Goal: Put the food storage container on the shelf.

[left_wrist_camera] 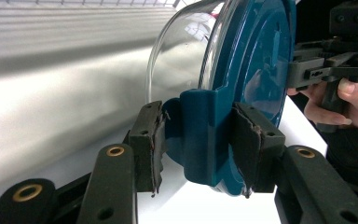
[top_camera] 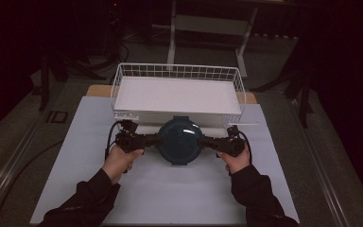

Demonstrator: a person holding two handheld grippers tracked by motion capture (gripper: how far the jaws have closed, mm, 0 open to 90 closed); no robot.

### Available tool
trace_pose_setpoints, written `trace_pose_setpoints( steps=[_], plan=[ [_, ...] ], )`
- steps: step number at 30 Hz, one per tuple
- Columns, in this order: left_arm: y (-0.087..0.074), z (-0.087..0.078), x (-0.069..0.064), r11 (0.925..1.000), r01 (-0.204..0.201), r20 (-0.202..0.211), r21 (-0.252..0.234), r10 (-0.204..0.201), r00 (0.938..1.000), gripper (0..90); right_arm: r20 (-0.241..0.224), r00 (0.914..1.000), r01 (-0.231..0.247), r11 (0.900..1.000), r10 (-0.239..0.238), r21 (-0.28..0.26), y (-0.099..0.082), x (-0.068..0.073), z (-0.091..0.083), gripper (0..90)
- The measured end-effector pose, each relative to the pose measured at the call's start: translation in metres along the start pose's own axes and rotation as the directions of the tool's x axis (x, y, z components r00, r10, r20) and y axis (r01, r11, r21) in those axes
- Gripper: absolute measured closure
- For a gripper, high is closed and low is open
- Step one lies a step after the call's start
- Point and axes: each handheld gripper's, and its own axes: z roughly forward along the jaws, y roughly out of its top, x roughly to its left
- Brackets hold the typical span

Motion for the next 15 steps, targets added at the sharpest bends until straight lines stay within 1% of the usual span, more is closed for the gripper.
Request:
trace_pose_setpoints(
  steps=[1, 2, 3, 6, 7, 8, 10, 12, 15],
  plan=[
    [0.001, 0.001, 0.002, 1.0, -0.006, -0.003, 0.003, 0.006, 1.0, 55.6, 0.001, 1.0, -0.001, 1.0, 0.001, -0.004, 0.0, -0.002, 0.001, 56.7],
    [0.001, 0.003, 0.004, 0.9999, -0.014, -0.009, -0.005, 0.014, 0.9999, 55.6, 0.005, 1.0, 0.003, 1.0, -0.003, -0.006, 0.0, -0.004, 0.003, 56.7],
    [0.0, 0.004, 0.005, 0.9994, -0.031, -0.018, -0.015, 0.031, 0.9993, 55.4, 0.011, 0.9999, -0.001, 0.9999, 0.001, -0.011, -0.001, -0.005, 0.005, 56.5],
    [-0.001, 0.006, 0.005, 0.9983, -0.05, -0.037, -0.029, 0.049, 0.9981, 55.3, 0.015, 0.9999, 0.002, 0.9999, -0.002, -0.016, -0.001, -0.011, 0.009, 56.4],
    [-0.002, 0.006, 0.006, 0.9978, -0.054, -0.039, -0.038, 0.053, 0.9978, 55.3, 0.02, 0.9997, 0.013, 0.9997, -0.013, -0.018, -0.001, -0.011, 0.01, 56.4],
    [-0.004, 0.007, 0.007, 0.998, -0.048, -0.037, -0.042, 0.046, 0.9983, 55.3, 0.023, 0.9995, 0.023, 0.9995, -0.022, -0.022, -0.001, -0.012, 0.01, 56.4],
    [-0.007, 0.01, 0.009, 0.9976, -0.046, -0.034, -0.051, 0.044, 0.9984, 55.3, 0.032, 0.9992, 0.027, 0.9994, -0.026, -0.022, -0.002, -0.013, 0.011, 56.4],
    [-0.009, 0.014, 0.012, 0.9983, -0.031, -0.029, -0.049, 0.03, 0.9991, 55.3, 0.04, 0.9986, 0.034, 0.9992, -0.034, -0.018, -0.003, -0.015, 0.011, 56.4],
    [-0.011, 0.02, 0.018, 0.9983, -0.023, -0.022, -0.054, 0.022, 0.9995, 55.2, 0.054, 0.9981, 0.03, 0.9994, -0.029, -0.015, -0.004, -0.018, 0.013, 56.3]
  ],
)
